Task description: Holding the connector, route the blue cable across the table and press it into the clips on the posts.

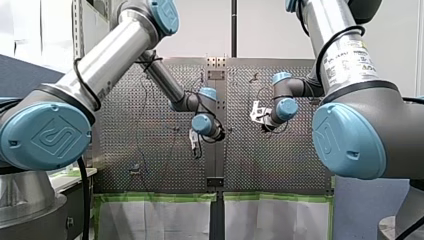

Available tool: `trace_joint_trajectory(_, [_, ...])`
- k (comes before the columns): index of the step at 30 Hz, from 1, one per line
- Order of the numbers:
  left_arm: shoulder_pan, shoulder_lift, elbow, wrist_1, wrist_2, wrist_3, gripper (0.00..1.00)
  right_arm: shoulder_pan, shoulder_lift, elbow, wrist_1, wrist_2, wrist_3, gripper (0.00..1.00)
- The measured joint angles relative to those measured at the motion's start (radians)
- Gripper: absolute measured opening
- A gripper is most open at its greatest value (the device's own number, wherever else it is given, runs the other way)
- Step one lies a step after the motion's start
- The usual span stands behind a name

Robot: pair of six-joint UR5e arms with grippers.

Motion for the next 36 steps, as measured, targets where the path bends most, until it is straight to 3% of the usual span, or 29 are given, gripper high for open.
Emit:
trace_joint_trajectory(9, [0.044,-0.020,0.069,-0.007,0.031,-0.012,0.00,-0.019,0.002,-0.002,-0.015,-0.001,0.003,0.00])
trace_joint_trajectory(17, [0.067,-0.019,0.081,-0.019,0.042,-0.015,0.00,-0.035,0.005,-0.013,-0.023,-0.005,0.005,0.00])
trace_joint_trajectory(18, [0.067,-0.019,0.081,-0.024,0.042,-0.015,0.10,-0.036,0.005,-0.015,-0.023,-0.007,0.005,0.00])
trace_joint_trajectory(19, [0.066,-0.019,0.081,-0.029,0.043,-0.016,0.10,-0.038,0.006,-0.016,-0.023,-0.008,0.005,0.00])
trace_joint_trajectory(20, [0.064,-0.019,0.081,-0.034,0.044,-0.015,0.22,-0.039,0.006,-0.017,-0.023,-0.009,0.004,0.00])
trace_joint_trajectory(21, [0.061,-0.019,0.081,-0.043,0.047,-0.014,0.40,-0.039,0.006,-0.018,-0.022,-0.009,0.004,0.00])
trace_joint_trajectory(22, [0.059,-0.018,0.081,-0.049,0.048,-0.012,0.40,-0.040,0.006,-0.018,-0.022,-0.010,0.004,0.00])
trace_joint_trajectory(24, [0.052,-0.018,0.082,-0.068,0.048,-0.002,0.72,-0.040,0.006,-0.018,-0.022,-0.010,0.003,0.00])
trace_joint_trajectory(25, [0.050,-0.018,0.082,-0.076,0.047,0.004,0.72,-0.040,0.006,-0.018,-0.022,-0.010,0.003,0.00])
trace_joint_trajectory(27, [0.042,-0.018,0.082,-0.097,0.039,0.021,0.99,-0.040,0.006,-0.018,-0.020,-0.010,0.002,0.00])
trace_joint_trajectory(36, [0.014,0.003,0.080,-0.188,-0.036,0.072,0.99,-0.032,0.006,-0.017,-0.010,-0.011,0.002,0.00])
